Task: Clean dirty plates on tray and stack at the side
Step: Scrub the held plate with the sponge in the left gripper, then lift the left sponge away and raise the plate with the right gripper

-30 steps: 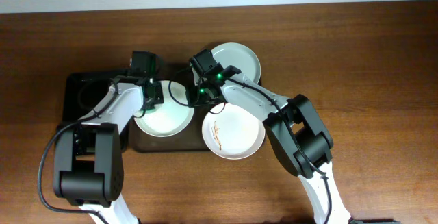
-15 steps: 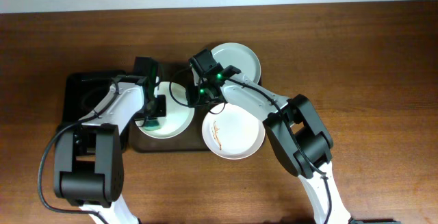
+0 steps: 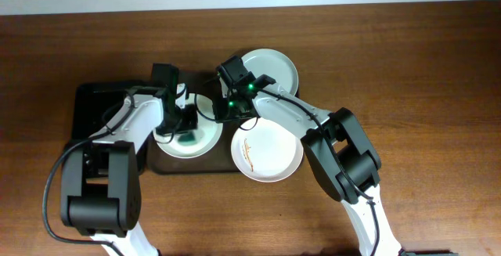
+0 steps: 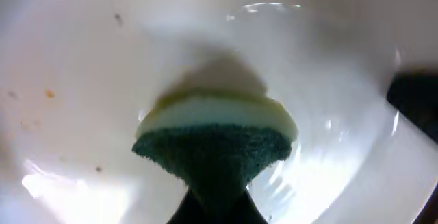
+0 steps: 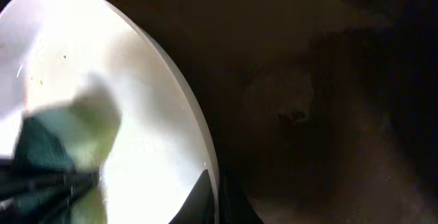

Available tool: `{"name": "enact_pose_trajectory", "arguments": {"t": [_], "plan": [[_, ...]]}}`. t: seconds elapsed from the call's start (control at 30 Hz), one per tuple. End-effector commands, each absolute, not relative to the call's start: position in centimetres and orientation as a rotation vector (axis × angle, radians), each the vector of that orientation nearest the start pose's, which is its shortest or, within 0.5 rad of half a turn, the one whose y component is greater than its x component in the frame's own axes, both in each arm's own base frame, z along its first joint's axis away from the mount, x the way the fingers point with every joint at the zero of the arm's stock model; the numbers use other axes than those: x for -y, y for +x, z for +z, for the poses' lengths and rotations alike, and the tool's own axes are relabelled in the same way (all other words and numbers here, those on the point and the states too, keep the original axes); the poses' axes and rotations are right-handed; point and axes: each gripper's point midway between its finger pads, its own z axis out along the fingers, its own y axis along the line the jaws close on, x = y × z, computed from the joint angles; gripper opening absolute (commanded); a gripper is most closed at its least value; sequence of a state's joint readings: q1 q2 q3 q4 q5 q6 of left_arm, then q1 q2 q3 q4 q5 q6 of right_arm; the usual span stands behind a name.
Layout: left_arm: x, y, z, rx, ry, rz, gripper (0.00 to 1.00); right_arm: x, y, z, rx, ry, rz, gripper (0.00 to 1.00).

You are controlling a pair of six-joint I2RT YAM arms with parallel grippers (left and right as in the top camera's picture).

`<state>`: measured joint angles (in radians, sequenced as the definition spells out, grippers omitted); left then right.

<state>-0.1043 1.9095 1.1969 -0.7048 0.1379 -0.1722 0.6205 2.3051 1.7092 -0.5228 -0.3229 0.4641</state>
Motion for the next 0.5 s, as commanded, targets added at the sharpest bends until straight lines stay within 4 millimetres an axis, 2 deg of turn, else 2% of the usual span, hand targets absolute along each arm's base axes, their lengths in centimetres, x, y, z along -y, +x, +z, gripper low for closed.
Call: {"name": "enact_pose_trajectory", "arguments": {"t": [0.0,0.1,0.13,0.23,0.33,0.4,0.47], "plan": [[3.5,35.9,0.0,-3.031,-0.040,-0.006,0.01,-35.2,40.9,0.2,-2.820,-0.315,0.697,0.05],[-0.6,38.0,0.9,-2.889,-0.239,0.334,0.01,-35.2,40.9,0.2,-2.820,-0.315,0.697,0.05],[-0.9,38.7,1.1,-2.853,-0.248,0.354,0.01,-35.2,40.9,0.2,-2.820,-0.315,0.697,0.05],[-0.9,40.5,1.6,-2.762,-0.334,0.324,0.01,-35.2,40.9,0.2,-2.820,-0.315,0.697,0.05],[1.3,40.6,2.5,-2.815,-0.327,0.150,0.01,-35.1,40.7,0.1,-2.828,-0.314,0.693,0.04],[2.2,40.4,5.4,-2.850,-0.318,0.081,0.01,-34.9,40.6,0.0,-2.836,-0.328,0.684,0.04],[2.2,40.7,10.2,-2.829,-0.301,0.077,0.01,-34.8,40.4,-0.1,-2.843,-0.326,0.680,0.04]]}}
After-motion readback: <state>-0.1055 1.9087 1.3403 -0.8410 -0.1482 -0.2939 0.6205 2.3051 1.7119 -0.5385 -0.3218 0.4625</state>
